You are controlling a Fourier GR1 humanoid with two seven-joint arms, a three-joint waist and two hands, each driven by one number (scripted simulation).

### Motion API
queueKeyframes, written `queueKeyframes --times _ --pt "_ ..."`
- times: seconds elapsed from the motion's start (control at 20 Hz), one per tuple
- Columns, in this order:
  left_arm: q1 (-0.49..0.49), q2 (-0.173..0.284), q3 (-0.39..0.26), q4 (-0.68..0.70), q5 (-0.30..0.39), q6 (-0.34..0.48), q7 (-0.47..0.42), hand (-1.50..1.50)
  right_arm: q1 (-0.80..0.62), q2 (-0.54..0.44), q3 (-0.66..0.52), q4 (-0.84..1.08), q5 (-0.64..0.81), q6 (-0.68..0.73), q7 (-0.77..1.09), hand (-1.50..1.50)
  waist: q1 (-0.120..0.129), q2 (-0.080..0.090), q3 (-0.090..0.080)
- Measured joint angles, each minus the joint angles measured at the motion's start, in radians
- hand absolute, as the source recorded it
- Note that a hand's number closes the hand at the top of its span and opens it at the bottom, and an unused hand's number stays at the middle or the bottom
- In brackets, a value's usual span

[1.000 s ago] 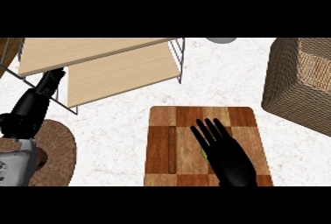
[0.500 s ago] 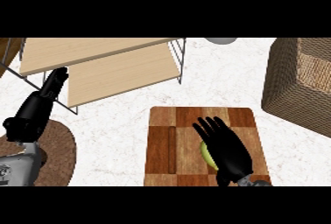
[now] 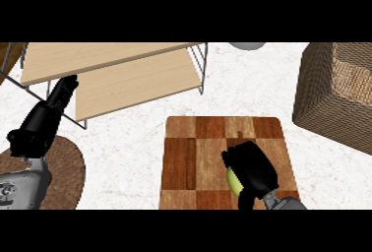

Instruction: Pick the lemon from the cutting board and place it in the basket

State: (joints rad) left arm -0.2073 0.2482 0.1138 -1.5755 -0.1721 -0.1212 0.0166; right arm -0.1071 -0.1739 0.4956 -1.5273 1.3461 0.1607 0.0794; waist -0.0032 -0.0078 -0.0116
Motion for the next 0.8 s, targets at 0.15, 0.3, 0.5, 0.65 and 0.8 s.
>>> queueKeyframes --times 0.15,0.3,0.5,0.65,0.8 --pt "0.006 0.006 0.011 -0.001 0.007 -0.006 -0.007 0.0 0.018 -0.077 -0.098 -0.006 -0.051 -0.014 -0.05 1.5 -0.006 0.001 0.002" --pt "0.015 0.01 0.024 -0.01 0.005 0.005 -0.008 0.0 0.04 -0.194 -0.292 0.049 -0.144 -0.005 -0.07 1.5 -0.032 0.009 0.009" --pt "0.026 0.011 0.038 -0.012 0.007 0.014 -0.013 0.0 0.052 -0.341 -0.524 0.168 -0.25 0.021 -0.093 1.5 -0.056 0.022 0.016" --pt "0.031 0.009 0.036 -0.022 0.012 0.009 -0.014 0.0 0.033 -0.46 -0.681 0.284 -0.326 0.028 -0.149 1.5 -0.041 0.024 0.02" --pt "0.032 0.004 0.028 -0.026 0.012 0.006 -0.019 0.0 -0.002 -0.566 -0.821 0.404 -0.399 0.011 -0.22 1.5 -0.026 0.025 0.022"
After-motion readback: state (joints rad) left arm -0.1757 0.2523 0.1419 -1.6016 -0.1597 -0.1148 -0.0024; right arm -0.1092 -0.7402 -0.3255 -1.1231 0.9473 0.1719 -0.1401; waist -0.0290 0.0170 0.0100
